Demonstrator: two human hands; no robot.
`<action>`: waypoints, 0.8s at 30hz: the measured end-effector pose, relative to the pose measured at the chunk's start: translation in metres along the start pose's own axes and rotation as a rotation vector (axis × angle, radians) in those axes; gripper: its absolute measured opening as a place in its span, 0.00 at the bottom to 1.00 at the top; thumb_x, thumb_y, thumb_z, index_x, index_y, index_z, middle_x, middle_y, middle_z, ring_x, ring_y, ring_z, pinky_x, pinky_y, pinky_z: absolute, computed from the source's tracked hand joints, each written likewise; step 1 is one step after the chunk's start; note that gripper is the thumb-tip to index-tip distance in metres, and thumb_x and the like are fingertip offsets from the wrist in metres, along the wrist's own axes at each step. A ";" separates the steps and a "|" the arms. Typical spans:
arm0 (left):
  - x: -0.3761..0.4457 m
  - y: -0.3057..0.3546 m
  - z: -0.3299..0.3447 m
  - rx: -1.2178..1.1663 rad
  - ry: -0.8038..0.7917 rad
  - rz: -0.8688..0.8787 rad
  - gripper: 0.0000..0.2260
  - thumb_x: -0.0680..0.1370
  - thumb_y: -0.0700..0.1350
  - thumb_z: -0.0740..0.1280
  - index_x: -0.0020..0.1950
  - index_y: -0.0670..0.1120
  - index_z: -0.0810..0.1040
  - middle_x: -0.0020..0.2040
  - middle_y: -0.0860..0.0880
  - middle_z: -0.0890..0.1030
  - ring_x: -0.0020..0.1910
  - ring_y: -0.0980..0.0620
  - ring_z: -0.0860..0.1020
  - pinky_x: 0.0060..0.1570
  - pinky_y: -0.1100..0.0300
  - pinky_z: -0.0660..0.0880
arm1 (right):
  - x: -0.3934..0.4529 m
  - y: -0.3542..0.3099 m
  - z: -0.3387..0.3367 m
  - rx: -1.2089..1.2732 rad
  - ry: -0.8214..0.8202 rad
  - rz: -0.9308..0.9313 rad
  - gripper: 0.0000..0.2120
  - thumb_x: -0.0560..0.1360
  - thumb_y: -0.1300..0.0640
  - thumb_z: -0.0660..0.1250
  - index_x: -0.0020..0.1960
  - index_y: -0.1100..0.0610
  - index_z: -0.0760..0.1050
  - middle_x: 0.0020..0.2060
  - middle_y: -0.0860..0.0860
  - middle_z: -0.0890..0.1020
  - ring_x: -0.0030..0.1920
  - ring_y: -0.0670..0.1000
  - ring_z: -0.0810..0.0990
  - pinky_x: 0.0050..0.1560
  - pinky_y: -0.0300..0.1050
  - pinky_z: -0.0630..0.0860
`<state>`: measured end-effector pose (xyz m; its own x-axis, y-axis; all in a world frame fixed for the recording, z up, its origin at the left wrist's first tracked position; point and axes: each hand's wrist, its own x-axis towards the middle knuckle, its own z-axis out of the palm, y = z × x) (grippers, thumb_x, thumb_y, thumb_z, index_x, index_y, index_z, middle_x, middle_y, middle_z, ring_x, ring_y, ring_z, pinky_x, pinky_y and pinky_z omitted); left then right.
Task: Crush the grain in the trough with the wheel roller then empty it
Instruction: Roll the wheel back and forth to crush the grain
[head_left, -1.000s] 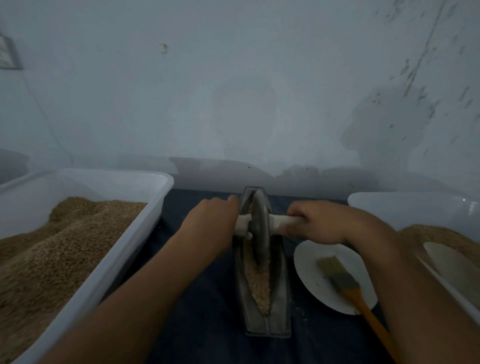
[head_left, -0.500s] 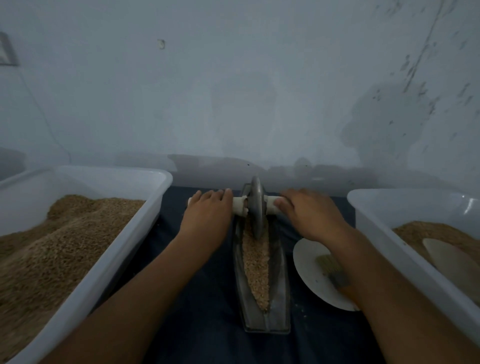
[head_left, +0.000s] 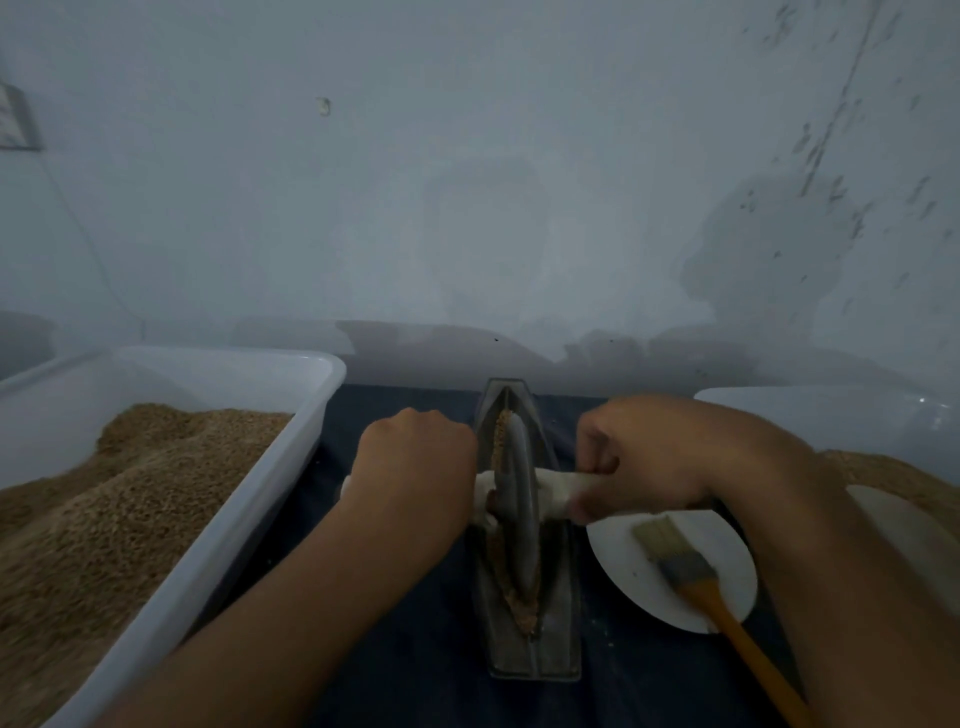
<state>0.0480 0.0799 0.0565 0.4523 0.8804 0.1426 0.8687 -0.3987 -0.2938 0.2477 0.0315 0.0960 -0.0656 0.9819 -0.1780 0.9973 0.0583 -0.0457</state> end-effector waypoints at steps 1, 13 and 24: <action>-0.003 -0.001 -0.003 -0.005 -0.004 0.008 0.13 0.73 0.43 0.72 0.36 0.49 0.68 0.32 0.51 0.67 0.31 0.54 0.66 0.31 0.59 0.64 | -0.003 -0.003 -0.002 -0.028 -0.002 0.004 0.20 0.64 0.31 0.73 0.43 0.46 0.80 0.42 0.46 0.83 0.41 0.46 0.81 0.37 0.43 0.76; 0.010 -0.003 0.007 -0.129 -0.042 0.052 0.07 0.76 0.43 0.69 0.43 0.47 0.70 0.44 0.49 0.75 0.47 0.47 0.78 0.40 0.56 0.70 | 0.023 0.014 0.012 -0.030 0.019 -0.008 0.14 0.74 0.34 0.67 0.43 0.44 0.71 0.41 0.45 0.77 0.40 0.45 0.76 0.35 0.44 0.69; 0.059 -0.006 0.057 -0.169 0.213 0.132 0.26 0.77 0.42 0.67 0.73 0.44 0.63 0.70 0.44 0.69 0.70 0.45 0.65 0.71 0.51 0.58 | 0.077 0.036 0.059 0.153 0.514 0.004 0.16 0.83 0.44 0.54 0.55 0.51 0.77 0.49 0.52 0.81 0.47 0.54 0.78 0.47 0.52 0.76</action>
<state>0.0583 0.1490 0.0123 0.5802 0.7515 0.3141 0.8128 -0.5591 -0.1638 0.2768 0.0985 0.0226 0.0022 0.9460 0.3243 0.9785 0.0648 -0.1958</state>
